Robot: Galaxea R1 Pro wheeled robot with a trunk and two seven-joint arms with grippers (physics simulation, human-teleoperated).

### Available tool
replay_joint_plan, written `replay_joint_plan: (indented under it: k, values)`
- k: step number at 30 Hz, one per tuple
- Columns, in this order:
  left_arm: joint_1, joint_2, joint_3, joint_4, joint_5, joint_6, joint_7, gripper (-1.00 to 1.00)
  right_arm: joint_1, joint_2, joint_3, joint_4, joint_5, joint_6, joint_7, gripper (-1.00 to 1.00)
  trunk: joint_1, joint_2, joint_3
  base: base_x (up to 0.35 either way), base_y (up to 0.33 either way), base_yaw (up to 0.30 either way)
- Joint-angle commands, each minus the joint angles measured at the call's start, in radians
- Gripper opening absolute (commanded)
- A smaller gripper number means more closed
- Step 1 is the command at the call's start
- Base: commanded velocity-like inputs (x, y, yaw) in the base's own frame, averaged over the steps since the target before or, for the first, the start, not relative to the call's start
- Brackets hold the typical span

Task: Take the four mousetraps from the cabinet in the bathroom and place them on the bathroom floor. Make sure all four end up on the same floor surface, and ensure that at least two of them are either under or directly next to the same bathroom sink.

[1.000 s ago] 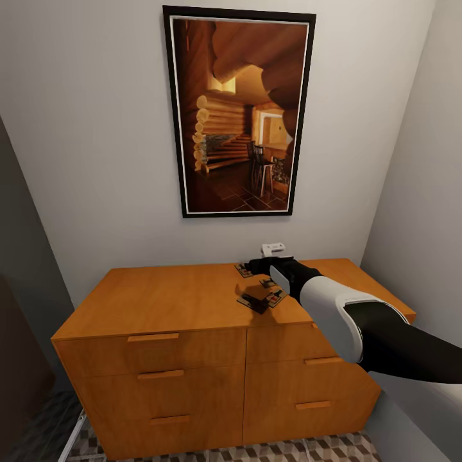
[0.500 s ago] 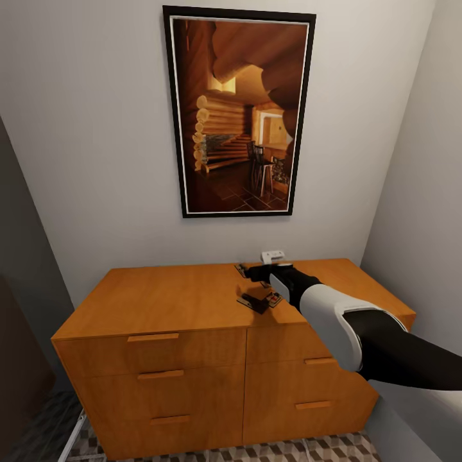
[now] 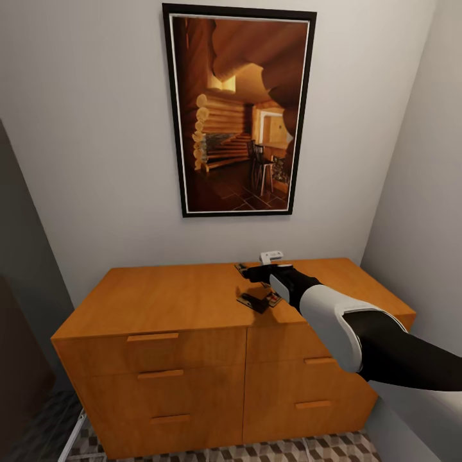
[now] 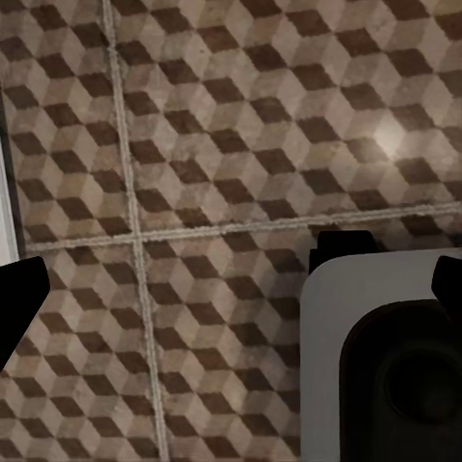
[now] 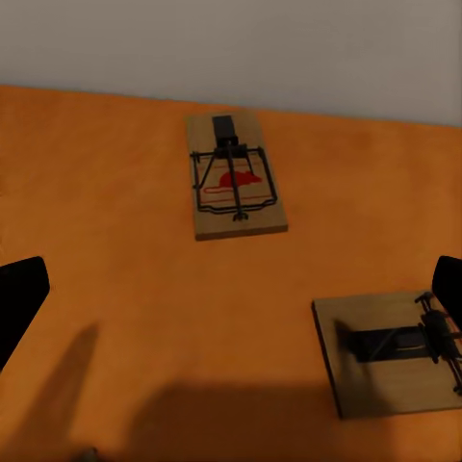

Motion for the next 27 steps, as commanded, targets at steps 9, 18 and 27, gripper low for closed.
replay_joint_plan:
  k: [9,18,27]
  values:
    - [-0.001,-0.001,-0.004,0.004,0.000,-0.007,0.000,1.00,0.000,0.000,0.001,-0.004,0.007,0.006,0.006,1.00,0.000,-0.001,-0.014,0.000,0.000,0.000]
    - [-0.001,-0.002,-0.003,0.004,0.000,-0.007,0.000,1.00,0.000,0.000,0.001,-0.004,0.007,0.006,0.006,1.00,0.000,-0.001,-0.028,0.000,0.000,0.000]
    - [-0.001,-0.002,-0.004,0.004,0.000,-0.007,0.000,1.00,0.000,0.000,0.001,-0.006,0.008,0.006,0.006,1.00,0.000,-0.001,-0.039,0.000,0.000,0.000]
